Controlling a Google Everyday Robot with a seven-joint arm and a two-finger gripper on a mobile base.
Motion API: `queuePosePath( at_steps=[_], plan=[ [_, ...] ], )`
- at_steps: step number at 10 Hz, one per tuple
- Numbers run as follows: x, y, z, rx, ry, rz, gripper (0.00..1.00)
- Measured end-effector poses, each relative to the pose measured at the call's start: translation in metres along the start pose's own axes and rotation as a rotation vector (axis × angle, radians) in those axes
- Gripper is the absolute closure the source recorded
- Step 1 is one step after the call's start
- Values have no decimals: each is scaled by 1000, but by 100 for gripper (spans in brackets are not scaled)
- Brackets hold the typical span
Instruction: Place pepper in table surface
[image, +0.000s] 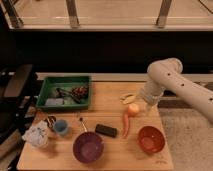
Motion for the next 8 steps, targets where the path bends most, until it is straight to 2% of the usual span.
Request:
queuePosePath(
  at_steps=[1,3,6,8],
  plan=[
    [2,2,-1,-8,-4,-13,35],
    [-5,-2,11,-26,-21,-66,35],
    [-23,-20,56,-32,-47,-143,35],
    [-26,-24,73,-36,-56,-163,35]
  ],
)
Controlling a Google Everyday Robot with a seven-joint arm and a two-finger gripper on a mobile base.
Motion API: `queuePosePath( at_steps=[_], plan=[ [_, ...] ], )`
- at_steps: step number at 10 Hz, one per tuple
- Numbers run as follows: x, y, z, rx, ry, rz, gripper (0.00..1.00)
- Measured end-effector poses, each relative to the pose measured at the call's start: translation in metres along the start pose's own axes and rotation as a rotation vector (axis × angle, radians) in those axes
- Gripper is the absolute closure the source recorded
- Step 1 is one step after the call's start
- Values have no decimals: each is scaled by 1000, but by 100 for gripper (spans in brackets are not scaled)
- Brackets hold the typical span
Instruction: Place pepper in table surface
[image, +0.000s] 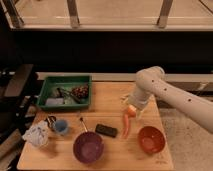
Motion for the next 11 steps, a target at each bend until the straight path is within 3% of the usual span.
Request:
queuePosePath(
  at_steps=[4,8,11],
  plan=[
    [-2,-8,40,-44,-19,-49,35],
    [-7,-7,79,-92,-79,-69,35],
    [-8,-3,94,-107,-126,-59,35]
  ],
)
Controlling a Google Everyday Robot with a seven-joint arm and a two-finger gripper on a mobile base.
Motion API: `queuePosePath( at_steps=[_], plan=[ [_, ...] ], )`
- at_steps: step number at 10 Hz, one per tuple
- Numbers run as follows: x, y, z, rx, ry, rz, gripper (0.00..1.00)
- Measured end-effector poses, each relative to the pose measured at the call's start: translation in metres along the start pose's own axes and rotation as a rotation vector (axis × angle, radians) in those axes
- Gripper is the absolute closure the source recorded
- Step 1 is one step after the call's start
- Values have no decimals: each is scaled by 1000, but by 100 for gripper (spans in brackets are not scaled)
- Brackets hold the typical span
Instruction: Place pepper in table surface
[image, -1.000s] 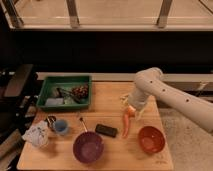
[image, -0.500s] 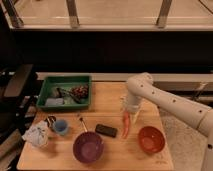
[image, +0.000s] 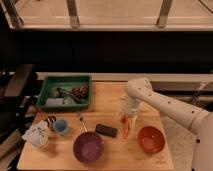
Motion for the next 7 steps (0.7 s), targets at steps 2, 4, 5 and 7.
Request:
queuePosePath(
  at_steps=[2,4,5,7],
  plan=[
    [-2,2,3,0,-51,-10,45],
    [-7,0,0,8,-79,-30,69],
    [-8,-1,-1,13,-82,-34,78],
    [-8,0,-6,36,-96,-32,97]
  ],
)
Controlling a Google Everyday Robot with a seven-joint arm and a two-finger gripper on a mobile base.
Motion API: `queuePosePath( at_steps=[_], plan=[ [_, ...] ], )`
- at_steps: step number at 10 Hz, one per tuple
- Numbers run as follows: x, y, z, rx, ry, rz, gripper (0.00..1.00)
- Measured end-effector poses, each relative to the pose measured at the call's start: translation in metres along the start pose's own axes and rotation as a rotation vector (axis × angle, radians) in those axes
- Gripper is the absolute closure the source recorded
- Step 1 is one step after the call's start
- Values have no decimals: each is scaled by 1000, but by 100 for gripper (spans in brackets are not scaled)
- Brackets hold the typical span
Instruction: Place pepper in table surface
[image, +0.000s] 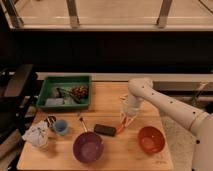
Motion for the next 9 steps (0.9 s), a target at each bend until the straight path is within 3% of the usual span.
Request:
queuePosePath(
  at_steps=[3,5,6,9],
  plan=[
    [-3,-7,-6,34,-11,-10,100],
    [-3,-19,-23,68,2,-27,100],
    [2,-38,-46,106,19,-56,100],
    [14,-81,-91,146,64,-119,100]
  ],
)
